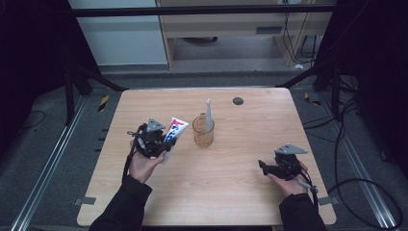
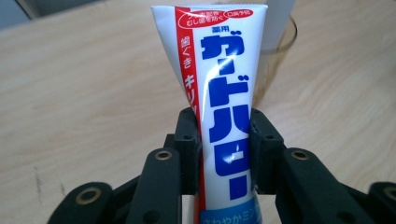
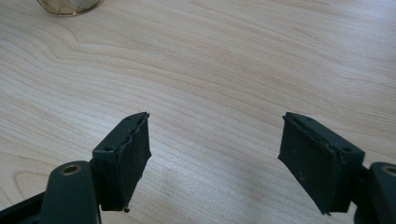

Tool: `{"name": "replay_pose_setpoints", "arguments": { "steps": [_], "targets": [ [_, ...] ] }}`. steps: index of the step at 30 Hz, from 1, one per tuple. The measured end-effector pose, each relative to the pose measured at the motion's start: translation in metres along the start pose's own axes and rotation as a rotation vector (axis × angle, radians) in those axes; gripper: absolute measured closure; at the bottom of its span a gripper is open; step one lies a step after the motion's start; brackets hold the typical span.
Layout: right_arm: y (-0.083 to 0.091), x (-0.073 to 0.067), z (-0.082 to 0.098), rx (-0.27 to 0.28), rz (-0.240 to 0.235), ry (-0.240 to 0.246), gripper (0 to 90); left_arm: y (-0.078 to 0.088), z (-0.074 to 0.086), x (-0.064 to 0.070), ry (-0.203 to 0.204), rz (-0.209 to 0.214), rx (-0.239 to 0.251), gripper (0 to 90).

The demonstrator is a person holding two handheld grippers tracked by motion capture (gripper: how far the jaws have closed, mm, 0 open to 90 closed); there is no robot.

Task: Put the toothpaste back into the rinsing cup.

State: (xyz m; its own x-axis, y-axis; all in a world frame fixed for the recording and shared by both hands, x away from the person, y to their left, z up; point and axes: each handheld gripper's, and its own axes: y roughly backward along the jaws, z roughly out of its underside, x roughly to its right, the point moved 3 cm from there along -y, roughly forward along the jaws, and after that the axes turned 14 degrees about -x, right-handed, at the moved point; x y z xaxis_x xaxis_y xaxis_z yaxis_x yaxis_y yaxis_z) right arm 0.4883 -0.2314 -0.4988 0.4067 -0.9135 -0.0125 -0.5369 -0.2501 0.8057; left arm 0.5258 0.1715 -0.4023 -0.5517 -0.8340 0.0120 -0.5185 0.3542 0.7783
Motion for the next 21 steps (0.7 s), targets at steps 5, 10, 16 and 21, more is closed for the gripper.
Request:
{"name": "replay_pose_setpoints", "arguments": {
  "steps": [5, 10, 16, 21],
  "targets": [
    [0.000, -0.001, 0.000, 0.001, 0.004, 0.003, 24.2, 0.011, -0.017, -0.006, 0.038, 0.003, 0.121, 68.7],
    [-0.001, 0.000, 0.000, 0.003, 0.010, 0.011, 24.0, 0.010, -0.033, -0.006, 0.052, 0.000, 0.172, 68.7],
    [-0.001, 0.000, 0.000, 0.013, 0.006, 0.015, 23.8, -0.001, -0.046, -0.002, 0.073, 0.001, 0.237, 68.7],
    [-0.001, 0.000, 0.000, 0.012, 0.004, 0.011, 23.6, -0.012, -0.058, 0.000, 0.091, -0.005, 0.283, 68.7]
  ]
}}
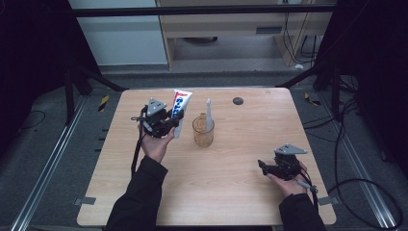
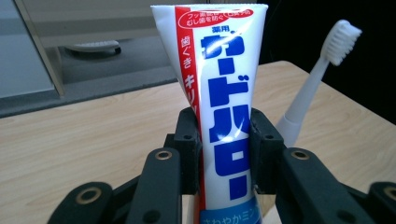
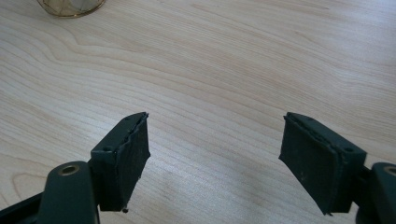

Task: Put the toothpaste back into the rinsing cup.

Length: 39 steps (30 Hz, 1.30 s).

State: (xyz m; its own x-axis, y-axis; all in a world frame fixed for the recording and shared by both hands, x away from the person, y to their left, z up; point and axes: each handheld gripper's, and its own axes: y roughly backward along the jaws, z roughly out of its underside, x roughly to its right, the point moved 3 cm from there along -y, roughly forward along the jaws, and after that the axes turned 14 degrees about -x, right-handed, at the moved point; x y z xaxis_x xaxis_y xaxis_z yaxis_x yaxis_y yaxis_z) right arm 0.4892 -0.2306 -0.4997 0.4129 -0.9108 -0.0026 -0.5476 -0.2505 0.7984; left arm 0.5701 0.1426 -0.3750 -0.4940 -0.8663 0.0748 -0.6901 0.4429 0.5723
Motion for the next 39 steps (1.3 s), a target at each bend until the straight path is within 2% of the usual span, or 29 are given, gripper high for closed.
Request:
{"name": "replay_pose_setpoints", "arguments": {
  "steps": [12, 14, 18, 29, 39],
  "targets": [
    [-0.001, 0.000, 0.000, -0.001, -0.004, -0.005, 22.9, -0.019, -0.022, 0.003, 0.028, 0.002, 0.086, 68.8],
    [-0.002, 0.001, 0.000, 0.002, 0.013, 0.014, 22.9, -0.021, -0.024, 0.004, 0.031, 0.005, 0.101, 68.7],
    [-0.003, 0.000, 0.000, 0.004, 0.015, 0.020, 22.7, -0.027, -0.028, 0.006, 0.039, 0.012, 0.110, 68.7],
    [-0.003, -0.001, 0.000, 0.016, 0.010, 0.017, 22.6, -0.042, -0.033, 0.015, 0.039, 0.036, 0.160, 68.8],
    [-0.003, -0.001, 0.000, 0.016, 0.011, 0.027, 22.8, -0.058, -0.030, 0.022, 0.031, 0.044, 0.166, 68.8]
  ]
}}
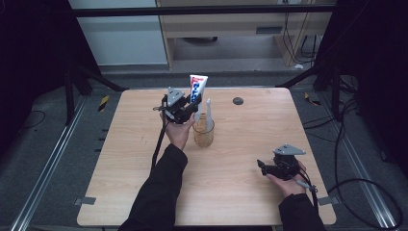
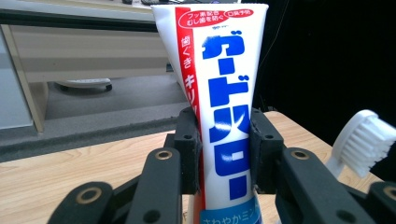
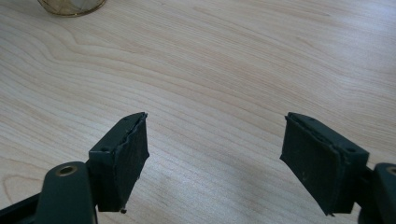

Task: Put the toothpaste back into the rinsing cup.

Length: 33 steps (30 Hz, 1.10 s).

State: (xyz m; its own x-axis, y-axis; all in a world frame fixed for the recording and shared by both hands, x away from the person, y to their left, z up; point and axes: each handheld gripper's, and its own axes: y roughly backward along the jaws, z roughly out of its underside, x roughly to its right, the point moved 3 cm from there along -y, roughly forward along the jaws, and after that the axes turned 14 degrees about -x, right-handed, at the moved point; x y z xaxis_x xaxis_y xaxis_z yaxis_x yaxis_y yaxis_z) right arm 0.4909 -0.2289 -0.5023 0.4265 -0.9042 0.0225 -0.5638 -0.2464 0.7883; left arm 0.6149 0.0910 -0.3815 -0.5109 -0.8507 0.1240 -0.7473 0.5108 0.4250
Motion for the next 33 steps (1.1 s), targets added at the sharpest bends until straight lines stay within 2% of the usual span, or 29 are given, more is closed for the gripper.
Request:
{"name": "replay_pose_setpoints", "arguments": {
  "steps": [5, 16, 33],
  "targets": [
    [-0.001, 0.000, 0.000, -0.004, 0.004, 0.005, 22.8, -0.006, 0.004, 0.003, -0.005, 0.019, -0.012, 68.7],
    [-0.001, -0.001, 0.000, -0.005, 0.002, 0.006, 22.9, -0.017, 0.013, 0.004, -0.009, 0.029, -0.042, 68.7],
    [-0.002, -0.001, 0.001, -0.008, 0.002, 0.012, 22.9, -0.031, 0.027, 0.005, -0.029, 0.026, -0.093, 68.2]
  ]
}}
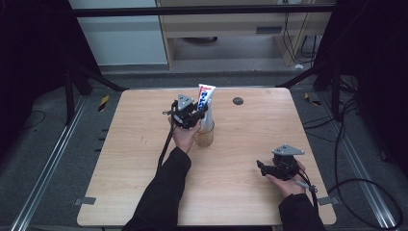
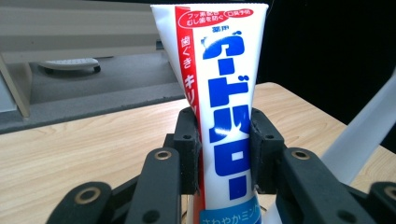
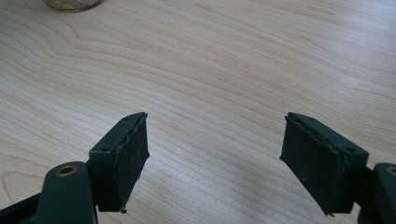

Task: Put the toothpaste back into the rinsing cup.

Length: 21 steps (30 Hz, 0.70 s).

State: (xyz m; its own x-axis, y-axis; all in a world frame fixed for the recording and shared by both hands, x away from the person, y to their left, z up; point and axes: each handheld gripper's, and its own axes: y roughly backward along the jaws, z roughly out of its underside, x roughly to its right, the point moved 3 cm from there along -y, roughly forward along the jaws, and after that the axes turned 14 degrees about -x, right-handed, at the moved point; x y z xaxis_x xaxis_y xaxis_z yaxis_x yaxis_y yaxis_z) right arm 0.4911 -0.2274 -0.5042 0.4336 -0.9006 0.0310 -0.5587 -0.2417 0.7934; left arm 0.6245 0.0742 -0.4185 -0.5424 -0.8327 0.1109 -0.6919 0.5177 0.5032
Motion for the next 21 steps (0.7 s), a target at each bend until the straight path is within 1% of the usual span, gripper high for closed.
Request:
{"name": "replay_pose_setpoints", "arguments": {
  "steps": [15, 20, 21],
  "targets": [
    [0.000, 0.000, 0.000, -0.002, -0.002, -0.002, 22.6, -0.007, 0.010, 0.000, -0.015, 0.000, -0.050, 66.7],
    [0.000, 0.000, 0.000, -0.001, -0.001, -0.001, 22.6, -0.010, 0.014, 0.000, -0.024, -0.007, -0.079, 65.7],
    [0.000, 0.000, 0.000, -0.001, -0.001, -0.001, 22.6, -0.009, 0.015, 0.000, -0.023, -0.003, -0.072, 65.4]
  ]
}}
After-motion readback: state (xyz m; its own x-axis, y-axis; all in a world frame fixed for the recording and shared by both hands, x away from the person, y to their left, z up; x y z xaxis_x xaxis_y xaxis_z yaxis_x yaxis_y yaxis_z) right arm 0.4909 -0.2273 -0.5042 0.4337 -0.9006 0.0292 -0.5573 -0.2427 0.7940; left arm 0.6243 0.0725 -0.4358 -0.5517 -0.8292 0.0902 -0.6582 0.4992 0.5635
